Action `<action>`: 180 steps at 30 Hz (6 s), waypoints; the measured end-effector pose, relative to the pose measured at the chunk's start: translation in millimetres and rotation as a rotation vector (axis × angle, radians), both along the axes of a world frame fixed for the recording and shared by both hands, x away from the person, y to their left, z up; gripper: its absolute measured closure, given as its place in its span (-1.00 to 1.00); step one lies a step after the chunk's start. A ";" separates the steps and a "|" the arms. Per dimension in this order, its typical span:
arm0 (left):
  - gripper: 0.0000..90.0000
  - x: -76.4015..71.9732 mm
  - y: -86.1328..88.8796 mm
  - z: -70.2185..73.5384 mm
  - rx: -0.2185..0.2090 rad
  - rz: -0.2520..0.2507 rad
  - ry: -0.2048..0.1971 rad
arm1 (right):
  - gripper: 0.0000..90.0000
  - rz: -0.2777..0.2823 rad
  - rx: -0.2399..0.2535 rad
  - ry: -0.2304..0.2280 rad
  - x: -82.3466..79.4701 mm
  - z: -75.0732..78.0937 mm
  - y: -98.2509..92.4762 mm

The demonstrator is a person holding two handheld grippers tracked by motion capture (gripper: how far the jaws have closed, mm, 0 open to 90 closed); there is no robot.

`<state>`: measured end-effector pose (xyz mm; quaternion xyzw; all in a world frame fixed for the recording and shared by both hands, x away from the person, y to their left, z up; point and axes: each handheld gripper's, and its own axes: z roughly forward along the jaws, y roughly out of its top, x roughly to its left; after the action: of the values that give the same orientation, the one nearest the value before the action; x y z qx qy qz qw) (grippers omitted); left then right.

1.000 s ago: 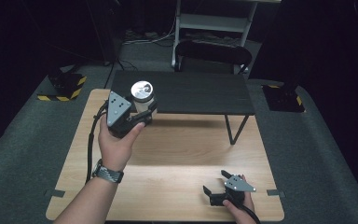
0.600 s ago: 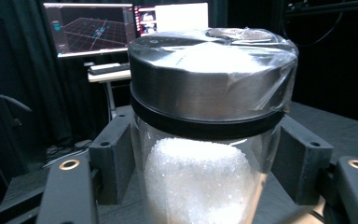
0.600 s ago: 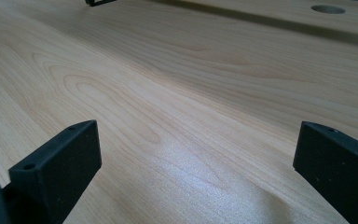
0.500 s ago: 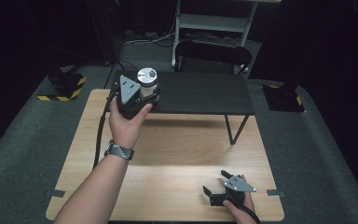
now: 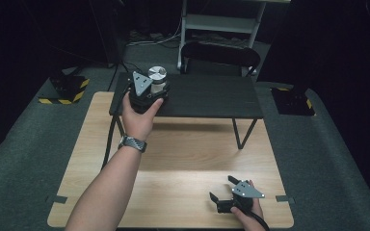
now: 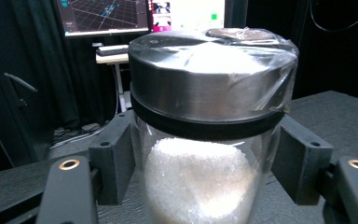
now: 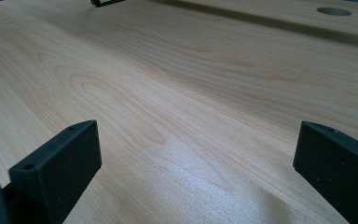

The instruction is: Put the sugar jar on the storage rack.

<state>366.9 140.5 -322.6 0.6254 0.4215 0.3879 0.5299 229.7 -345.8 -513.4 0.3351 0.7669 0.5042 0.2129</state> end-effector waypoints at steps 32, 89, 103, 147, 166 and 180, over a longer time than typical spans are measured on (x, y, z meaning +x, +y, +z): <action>-0.39 11.5 3.0 -20.0 -0.041 -0.014 -0.005 | -1.00 0.008 -0.007 -0.010 -0.4 -0.3 0.7; -0.99 -149.1 89.2 -115.1 -0.054 -0.079 -0.074 | -1.00 -0.015 -0.018 -0.007 -2.3 0.9 4.4; -0.99 -175.9 101.9 -167.6 -0.040 -0.091 0.011 | -1.00 -0.013 -0.018 -0.008 -2.1 0.8 4.1; -0.99 -170.2 97.5 -191.5 0.142 -0.145 0.244 | -1.00 -0.018 -0.029 0.002 -0.1 2.7 6.4; -0.99 -160.7 107.4 -190.0 0.054 -0.160 0.300 | -1.00 -0.045 0.051 -0.028 -9.4 -6.8 -3.9; -0.99 -165.5 118.5 -199.9 0.000 -0.191 0.242 | -1.00 -0.095 0.046 -0.010 -8.9 -4.6 2.8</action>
<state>201.4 259.0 -522.4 0.7047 0.4208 0.2575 0.5099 220.8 -342.9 -518.0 0.3735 0.7372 0.5126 0.2327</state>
